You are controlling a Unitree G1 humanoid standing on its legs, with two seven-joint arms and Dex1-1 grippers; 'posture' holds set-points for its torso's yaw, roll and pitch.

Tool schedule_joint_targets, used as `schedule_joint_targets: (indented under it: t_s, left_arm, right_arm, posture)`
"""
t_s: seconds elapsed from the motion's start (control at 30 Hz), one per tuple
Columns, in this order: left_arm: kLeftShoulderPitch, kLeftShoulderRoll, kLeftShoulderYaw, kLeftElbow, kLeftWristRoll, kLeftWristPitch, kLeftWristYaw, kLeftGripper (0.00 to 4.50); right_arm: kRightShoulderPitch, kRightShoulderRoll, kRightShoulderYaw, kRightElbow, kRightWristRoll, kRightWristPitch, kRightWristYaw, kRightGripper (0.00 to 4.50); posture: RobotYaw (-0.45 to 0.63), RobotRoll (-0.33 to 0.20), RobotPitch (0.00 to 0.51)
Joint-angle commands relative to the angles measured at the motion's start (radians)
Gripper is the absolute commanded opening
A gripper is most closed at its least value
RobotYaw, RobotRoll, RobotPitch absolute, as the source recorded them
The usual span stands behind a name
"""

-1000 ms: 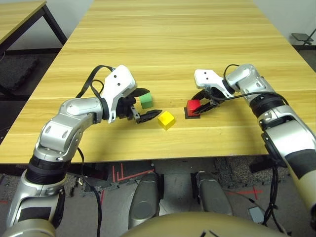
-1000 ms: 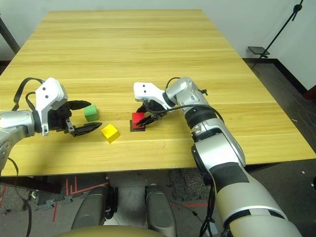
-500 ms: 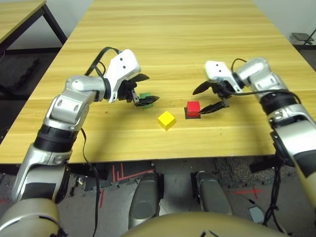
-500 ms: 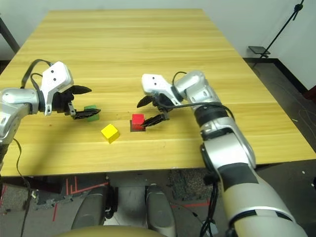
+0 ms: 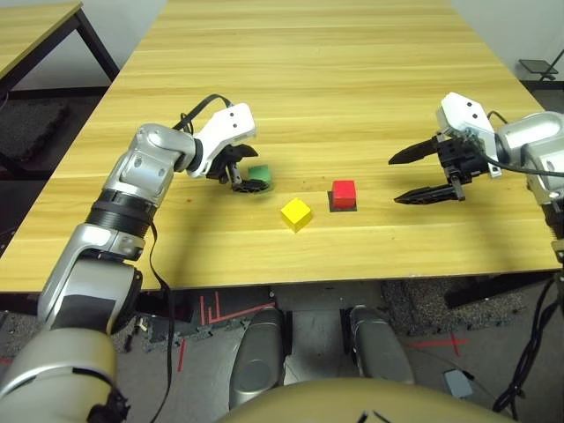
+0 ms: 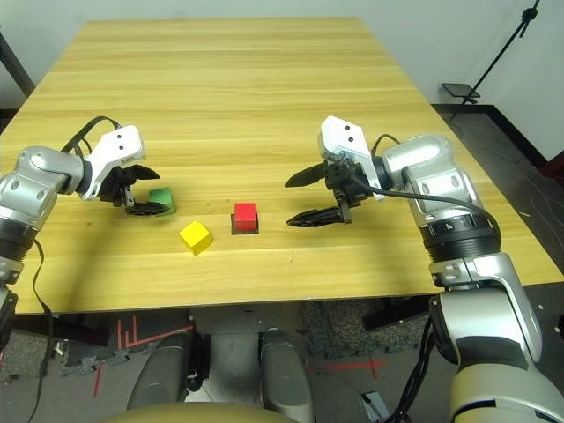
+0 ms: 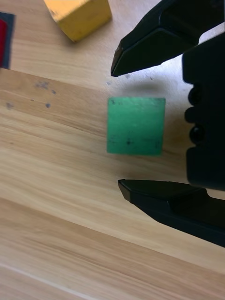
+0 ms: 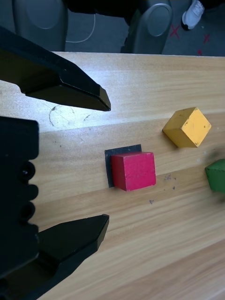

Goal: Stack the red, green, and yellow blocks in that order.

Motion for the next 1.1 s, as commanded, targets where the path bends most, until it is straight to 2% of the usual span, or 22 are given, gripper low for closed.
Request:
schedule_joint_targets:
  t_s: [0.03,0.23,0.33,0.5,0.53,0.8,0.97,1.1]
  left_arm:
    - [-0.015,-0.016,-0.014,0.046,0.033,-0.023,-0.010,4.50]
    - [-0.013,-0.033,-0.007,0.069,0.067,-0.034,-0.010,4.50]
    - [-0.011,-0.045,0.005,0.064,0.067,-0.030,-0.002,3.91]
    - [-0.030,-0.048,0.015,0.015,0.054,0.000,-0.025,2.14]
    - [-0.035,-0.045,0.014,-0.009,0.050,0.019,-0.037,2.01]
    - [-0.143,-0.074,-0.007,-0.176,0.011,0.181,-0.122,2.01]
    - [-0.206,-0.133,-0.035,-0.196,0.005,0.229,-0.151,2.01]
    - [-0.248,-0.214,-0.069,-0.149,0.016,0.195,-0.155,2.01]
  right_arm:
    - [0.011,-0.009,-0.018,-0.041,0.022,0.031,-0.021,4.44]
    - [0.017,-0.008,-0.026,-0.067,0.031,0.054,-0.042,4.44]
    - [0.015,-0.011,-0.023,-0.056,0.033,0.044,-0.045,4.50]
    - [0.017,-0.015,-0.025,-0.042,0.034,0.031,-0.050,4.50]
    - [0.018,-0.015,-0.026,-0.042,0.035,0.031,-0.052,4.50]
    - [0.049,-0.030,-0.039,-0.050,0.044,0.036,-0.065,4.50]
    - [0.097,-0.045,-0.047,-0.075,0.053,0.043,-0.065,4.50]
    - [0.140,-0.046,-0.055,-0.114,0.061,0.060,-0.085,4.50]
  posture:
    - [0.09,-0.124,0.049]
    - [0.09,-0.123,0.052]
    - [0.09,-0.122,0.054]
    - [0.10,-0.115,0.054]
    - [0.10,-0.115,0.054]
    - [0.10,-0.097,0.057]
    - [0.08,-0.088,0.063]
    - [0.05,-0.075,0.068]
